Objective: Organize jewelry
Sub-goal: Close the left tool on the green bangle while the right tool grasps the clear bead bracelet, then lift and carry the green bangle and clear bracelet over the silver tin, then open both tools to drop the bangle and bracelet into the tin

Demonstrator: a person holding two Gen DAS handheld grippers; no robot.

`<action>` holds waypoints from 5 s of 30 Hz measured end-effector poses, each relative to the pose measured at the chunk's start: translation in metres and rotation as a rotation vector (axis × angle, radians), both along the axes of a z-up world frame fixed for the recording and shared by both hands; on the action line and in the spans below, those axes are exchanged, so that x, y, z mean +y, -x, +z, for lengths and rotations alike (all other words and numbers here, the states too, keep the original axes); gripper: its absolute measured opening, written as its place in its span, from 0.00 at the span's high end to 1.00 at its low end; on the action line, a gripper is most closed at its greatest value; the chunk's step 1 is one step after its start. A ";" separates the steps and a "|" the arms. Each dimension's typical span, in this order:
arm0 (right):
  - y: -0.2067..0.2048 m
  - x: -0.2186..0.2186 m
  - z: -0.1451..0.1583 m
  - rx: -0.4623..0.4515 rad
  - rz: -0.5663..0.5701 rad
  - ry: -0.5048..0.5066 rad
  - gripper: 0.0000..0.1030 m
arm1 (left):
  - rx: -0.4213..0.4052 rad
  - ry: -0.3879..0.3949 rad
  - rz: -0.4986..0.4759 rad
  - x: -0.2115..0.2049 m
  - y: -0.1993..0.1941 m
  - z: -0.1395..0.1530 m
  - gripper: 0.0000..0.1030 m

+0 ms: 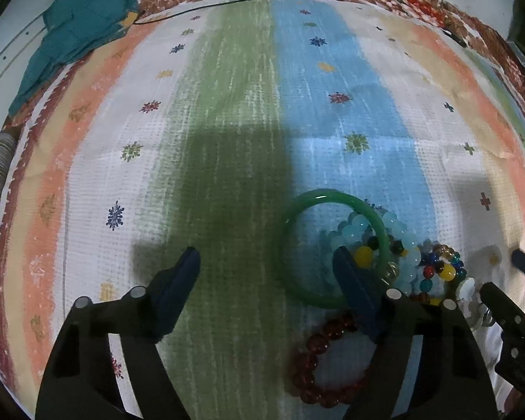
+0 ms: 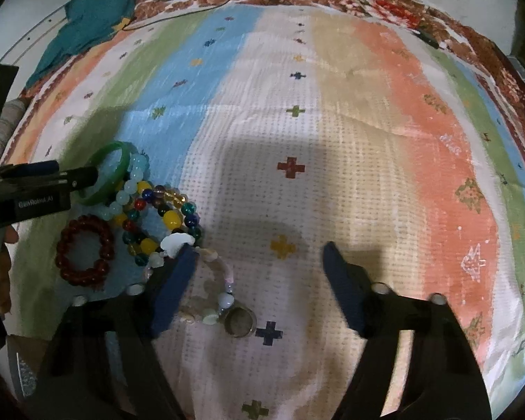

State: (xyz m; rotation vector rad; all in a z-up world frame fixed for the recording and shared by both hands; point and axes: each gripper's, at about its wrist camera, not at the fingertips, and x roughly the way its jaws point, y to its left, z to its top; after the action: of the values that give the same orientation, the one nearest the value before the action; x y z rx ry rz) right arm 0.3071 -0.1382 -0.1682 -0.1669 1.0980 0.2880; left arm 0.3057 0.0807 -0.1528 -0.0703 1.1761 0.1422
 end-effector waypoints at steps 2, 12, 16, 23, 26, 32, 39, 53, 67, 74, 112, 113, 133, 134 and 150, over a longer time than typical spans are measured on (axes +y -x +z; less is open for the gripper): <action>0.000 0.002 -0.003 0.008 0.007 0.001 0.37 | 0.008 0.017 0.010 0.003 0.000 -0.002 0.34; -0.003 0.002 -0.014 0.031 0.002 0.019 0.60 | 0.005 -0.008 0.004 0.003 -0.001 -0.011 0.68; -0.003 0.000 -0.014 0.034 0.008 0.016 0.78 | 0.012 -0.007 -0.002 0.004 -0.001 -0.011 0.92; -0.003 -0.002 -0.013 0.031 0.021 -0.002 0.88 | 0.015 0.012 0.000 0.006 0.000 -0.007 0.94; -0.001 -0.003 -0.010 0.025 0.022 -0.007 0.91 | 0.002 0.017 -0.024 0.002 0.003 0.002 0.94; 0.007 0.000 0.010 -0.042 0.018 -0.016 0.93 | -0.044 0.016 -0.051 -0.003 0.013 0.022 0.94; 0.014 -0.002 0.030 -0.125 0.008 -0.036 0.93 | -0.057 -0.012 -0.066 -0.009 0.024 0.034 0.93; 0.035 -0.010 0.064 -0.216 -0.023 -0.093 0.93 | -0.127 0.022 -0.075 -0.023 0.052 0.078 0.93; 0.069 -0.014 0.098 -0.277 -0.019 -0.143 0.93 | -0.212 0.049 -0.085 -0.032 0.097 0.116 0.93; 0.086 -0.013 0.107 -0.283 -0.017 -0.155 0.93 | -0.246 0.063 -0.089 -0.036 0.119 0.128 0.92; 0.170 -0.006 0.130 -0.323 0.081 -0.208 0.93 | -0.304 0.116 -0.135 -0.060 0.203 0.145 0.92; 0.172 -0.006 0.130 -0.321 0.081 -0.209 0.93 | -0.302 0.115 -0.134 -0.060 0.204 0.144 0.92; 0.182 -0.015 0.121 -0.277 0.048 -0.247 0.64 | -0.266 0.075 -0.139 -0.065 0.212 0.136 0.73; 0.180 -0.016 0.121 -0.277 0.039 -0.240 0.64 | -0.265 0.077 -0.129 -0.062 0.211 0.136 0.69; 0.156 -0.032 0.112 -0.236 -0.034 -0.222 0.47 | -0.219 0.112 -0.045 -0.040 0.188 0.129 0.36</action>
State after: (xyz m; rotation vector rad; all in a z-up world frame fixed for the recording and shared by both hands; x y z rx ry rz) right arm 0.1512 -0.1702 -0.0565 0.0158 0.8276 0.3482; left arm 0.1178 0.0408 -0.0241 -0.1546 0.9652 0.0273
